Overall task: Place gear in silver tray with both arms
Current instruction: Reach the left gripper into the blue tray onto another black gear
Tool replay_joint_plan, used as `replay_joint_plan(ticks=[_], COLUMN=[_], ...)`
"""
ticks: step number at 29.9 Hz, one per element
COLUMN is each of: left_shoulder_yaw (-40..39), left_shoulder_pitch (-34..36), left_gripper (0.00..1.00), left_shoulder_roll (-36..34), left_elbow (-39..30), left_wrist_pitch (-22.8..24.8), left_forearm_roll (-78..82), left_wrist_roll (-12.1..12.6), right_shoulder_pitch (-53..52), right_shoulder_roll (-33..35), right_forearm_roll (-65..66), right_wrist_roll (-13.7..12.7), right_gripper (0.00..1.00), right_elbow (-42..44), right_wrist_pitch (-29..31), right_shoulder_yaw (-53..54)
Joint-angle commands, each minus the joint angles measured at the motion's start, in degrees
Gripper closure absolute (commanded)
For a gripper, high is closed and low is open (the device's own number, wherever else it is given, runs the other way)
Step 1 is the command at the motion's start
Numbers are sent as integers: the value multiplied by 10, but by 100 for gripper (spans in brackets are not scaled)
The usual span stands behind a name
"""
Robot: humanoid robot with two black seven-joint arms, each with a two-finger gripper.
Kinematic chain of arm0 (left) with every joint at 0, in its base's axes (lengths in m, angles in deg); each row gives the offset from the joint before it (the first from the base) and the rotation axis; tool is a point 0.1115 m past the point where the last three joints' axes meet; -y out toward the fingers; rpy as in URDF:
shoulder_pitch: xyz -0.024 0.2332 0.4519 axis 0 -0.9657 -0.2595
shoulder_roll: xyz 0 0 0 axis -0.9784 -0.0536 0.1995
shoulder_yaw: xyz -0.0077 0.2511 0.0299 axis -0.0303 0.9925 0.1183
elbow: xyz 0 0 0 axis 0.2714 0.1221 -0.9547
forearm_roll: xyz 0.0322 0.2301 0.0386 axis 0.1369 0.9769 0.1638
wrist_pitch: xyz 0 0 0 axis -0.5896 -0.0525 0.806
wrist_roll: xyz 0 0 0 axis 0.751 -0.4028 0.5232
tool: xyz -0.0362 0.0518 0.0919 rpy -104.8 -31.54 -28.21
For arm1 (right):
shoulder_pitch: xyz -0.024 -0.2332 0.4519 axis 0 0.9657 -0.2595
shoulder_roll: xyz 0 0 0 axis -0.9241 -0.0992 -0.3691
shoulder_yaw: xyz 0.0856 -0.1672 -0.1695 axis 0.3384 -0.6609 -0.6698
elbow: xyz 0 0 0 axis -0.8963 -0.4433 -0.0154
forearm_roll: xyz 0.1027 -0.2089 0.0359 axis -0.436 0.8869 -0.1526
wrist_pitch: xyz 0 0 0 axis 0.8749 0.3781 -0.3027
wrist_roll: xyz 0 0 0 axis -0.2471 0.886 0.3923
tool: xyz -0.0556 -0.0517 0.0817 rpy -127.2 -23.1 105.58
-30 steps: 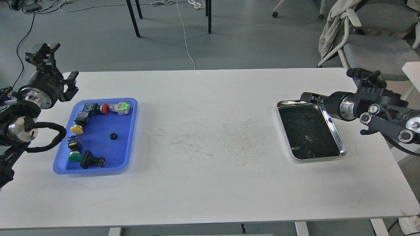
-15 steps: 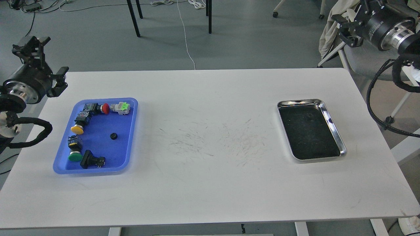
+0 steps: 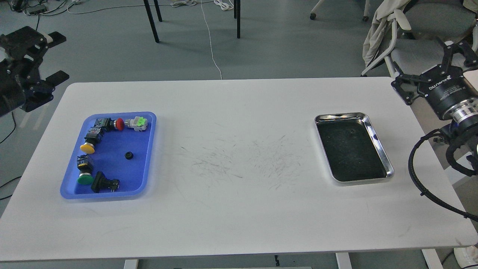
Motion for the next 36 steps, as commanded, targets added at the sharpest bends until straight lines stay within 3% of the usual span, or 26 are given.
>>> replay_joint_plan(ticks=[1, 6, 11, 14, 22, 29, 36], left_shoulder_yaw=[9, 25, 55, 72, 111, 161, 177], left_shoulder_pitch=[0, -2, -4, -5, -6, 2, 2], left_gripper=[2, 2, 3, 4, 5, 6, 6], left_shoulder_roll=[17, 74, 144, 176, 262, 308, 338], left_elbow=[-10, -7, 32, 67, 234, 367, 448], left_wrist_pitch=[-1, -10, -23, -43, -135, -203, -227], left_forearm_roll=[134, 383, 618, 693, 808, 816, 814], left_wrist_roll=[0, 4, -13, -50, -198, -200, -200], right_shoulder_pitch=[11, 18, 18, 22, 26, 26, 28], right_shoulder_roll=[-13, -13, -14, -16, -16, -16, -16], right_forearm_roll=[5, 6, 6, 6, 6, 7, 8], right_wrist_roll=[3, 4, 4, 4, 4, 5, 9], right_gripper=[2, 2, 2, 2, 2, 2, 2], right_elbow=[8, 12, 11, 12, 10, 10, 11], right_wrist_pitch=[4, 5, 5, 5, 5, 4, 4], right_shoulder_yaw=[-4, -6, -7, -7, -8, -14, -19])
